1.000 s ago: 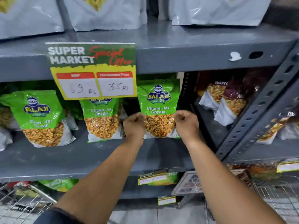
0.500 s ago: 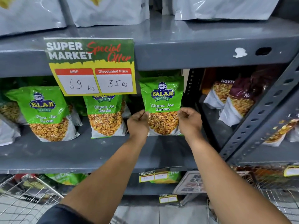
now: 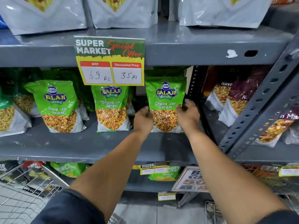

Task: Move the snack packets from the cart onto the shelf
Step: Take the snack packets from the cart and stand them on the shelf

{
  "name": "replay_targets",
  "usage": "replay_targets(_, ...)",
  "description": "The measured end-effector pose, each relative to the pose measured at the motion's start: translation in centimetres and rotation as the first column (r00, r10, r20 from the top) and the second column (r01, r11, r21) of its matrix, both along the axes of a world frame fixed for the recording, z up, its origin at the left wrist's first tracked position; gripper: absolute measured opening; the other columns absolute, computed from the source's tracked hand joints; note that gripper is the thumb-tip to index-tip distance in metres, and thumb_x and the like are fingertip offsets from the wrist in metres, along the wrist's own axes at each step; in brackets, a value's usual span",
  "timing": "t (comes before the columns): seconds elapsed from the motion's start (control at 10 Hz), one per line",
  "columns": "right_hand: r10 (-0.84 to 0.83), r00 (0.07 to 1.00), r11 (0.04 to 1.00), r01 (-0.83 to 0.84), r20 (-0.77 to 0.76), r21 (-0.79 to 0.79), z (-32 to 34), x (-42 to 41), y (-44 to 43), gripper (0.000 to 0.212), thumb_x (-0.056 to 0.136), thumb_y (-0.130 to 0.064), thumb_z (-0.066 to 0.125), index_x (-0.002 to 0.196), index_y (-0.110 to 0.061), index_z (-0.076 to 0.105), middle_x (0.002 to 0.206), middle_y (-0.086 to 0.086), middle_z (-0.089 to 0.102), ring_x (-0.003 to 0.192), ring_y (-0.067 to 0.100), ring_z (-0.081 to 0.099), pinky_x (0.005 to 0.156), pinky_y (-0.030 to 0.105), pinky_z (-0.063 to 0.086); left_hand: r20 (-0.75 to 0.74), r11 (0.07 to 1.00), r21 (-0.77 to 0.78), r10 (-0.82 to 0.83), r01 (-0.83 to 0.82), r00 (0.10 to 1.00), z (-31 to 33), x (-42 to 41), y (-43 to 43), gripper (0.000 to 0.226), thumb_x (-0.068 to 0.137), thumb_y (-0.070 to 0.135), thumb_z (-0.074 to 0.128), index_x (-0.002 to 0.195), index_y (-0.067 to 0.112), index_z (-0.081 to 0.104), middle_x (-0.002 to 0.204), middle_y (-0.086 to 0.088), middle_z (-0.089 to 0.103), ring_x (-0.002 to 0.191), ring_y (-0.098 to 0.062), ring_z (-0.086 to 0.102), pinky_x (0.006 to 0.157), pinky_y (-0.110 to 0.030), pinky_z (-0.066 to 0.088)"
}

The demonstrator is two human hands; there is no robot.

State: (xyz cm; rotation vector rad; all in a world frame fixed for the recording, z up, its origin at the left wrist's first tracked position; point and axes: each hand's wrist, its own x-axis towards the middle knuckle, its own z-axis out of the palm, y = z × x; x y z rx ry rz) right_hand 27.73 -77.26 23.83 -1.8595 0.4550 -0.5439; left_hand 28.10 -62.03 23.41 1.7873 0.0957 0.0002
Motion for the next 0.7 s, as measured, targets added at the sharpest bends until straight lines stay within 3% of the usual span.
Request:
replay_targets(0.1, -0.063, 0.992, 0.994, 0.073, 0.114, -0.086, 3.0, 1.8, -0.3, 0.040, 0.082, -0.026, 0.062, 0.118, -0.011, 0.053, 0.113, 0.010, 0.065, 0.103, 0.027, 0.061, 0.075, 0.017, 0.038, -0.044, 0.959, 0.276, -0.049, 0.059, 0.998, -0.8, -1.2, -0.2, 0.029, 0.085, 0.018, 0.061, 0.110, 0.003, 0.058, 0.110, -0.020, 0.068, 0.105, -0.038, 0.062, 0.088, -0.042, 0.049)
replay_targets(0.2, -0.048, 0.993, 0.942, 0.081, 0.107, -0.326, 5.9, 3.9, -1.5, 0.055, 0.086, -0.031, 0.055, 0.137, -0.017, 0.038, 0.132, 0.018, 0.054, 0.120, 0.033, 0.051, 0.096, 0.032, 0.042, -0.050, 0.896, 0.436, -0.067, 0.082, 0.997, -1.8, -2.3, -0.6, 0.032, 0.086, 0.022, 0.059, 0.112, 0.004, 0.051, 0.110, -0.023, 0.065, 0.104, -0.041, 0.059, 0.082, -0.038, 0.046)
replay_targets(0.3, 0.042, 0.994, 0.842, -0.089, -0.101, -0.532, 8.2, 6.1, -2.3, 0.053, 0.091, -0.033, 0.046, 0.139, -0.013, 0.033, 0.141, 0.021, 0.043, 0.129, 0.037, 0.041, 0.106, 0.040, 0.034, -0.053, 0.893, 0.441, -0.076, 0.091, 0.996, -2.3, -2.5, -0.8, 0.032, 0.089, 0.021, 0.055, 0.116, 0.006, 0.047, 0.112, -0.021, 0.064, 0.106, -0.040, 0.058, 0.085, -0.039, 0.046)
replay_targets(0.4, 0.179, 0.939, 0.679, -0.333, -0.292, -0.654, 8.9, 8.1, -2.6, 0.046, 0.094, -0.029, 0.041, 0.138, -0.015, 0.037, 0.145, 0.020, 0.040, 0.132, 0.036, 0.038, 0.110, 0.041, 0.033, -0.048, 0.908, 0.410, -0.075, 0.088, 0.996, -2.6, -2.4, -0.7, 0.031, 0.088, 0.020, 0.057, 0.115, 0.008, 0.050, 0.110, -0.017, 0.066, 0.104, -0.037, 0.059, 0.086, -0.039, 0.047)
replay_targets(0.5, 0.188, 0.898, 0.555, -0.432, -0.399, -0.711, 8.9, 8.6, -2.4, 0.035, 0.092, -0.028, 0.048, 0.121, -0.010, 0.054, 0.130, 0.025, 0.053, 0.122, 0.040, 0.048, 0.103, 0.046, 0.040, -0.056, 0.929, 0.363, -0.060, 0.077, 0.997, -3.2, -2.3, -0.3, 0.027, 0.085, 0.019, 0.061, 0.108, 0.009, 0.052, 0.097, -0.008, 0.066, 0.096, -0.030, 0.060, 0.079, -0.033, 0.045)
replay_targets(0.6, 0.240, 0.915, 0.631, -0.401, -0.325, -0.664, 8.9, 9.1, -2.1, 0.024, 0.090, -0.012, 0.050, 0.112, -0.005, 0.058, 0.120, 0.026, 0.058, 0.114, 0.039, 0.053, 0.098, 0.042, 0.043, -0.030, 0.919, 0.384, -0.080, 0.085, 0.996, -4.3, -2.4, 0.1, 0.018, 0.085, 0.014, 0.060, 0.100, 0.011, 0.051, 0.093, -0.004, 0.064, 0.091, -0.027, 0.060, 0.076, -0.033, 0.046)
replay_targets(0.7, 0.221, 0.954, 0.670, -0.298, -0.200, -0.679, 8.8, 8.6, -1.6, 0.027, 0.088, -0.006, 0.047, 0.113, -0.005, 0.057, 0.123, 0.026, 0.056, 0.118, 0.039, 0.048, 0.102, 0.040, 0.036, -0.018, 0.898, 0.431, -0.091, 0.090, 0.996, -4.5, -2.3, 0.1, 0.019, 0.085, 0.014, 0.058, 0.102, 0.013, 0.050, 0.103, -0.011, 0.066, 0.098, -0.032, 0.060, 0.084, -0.042, 0.052)
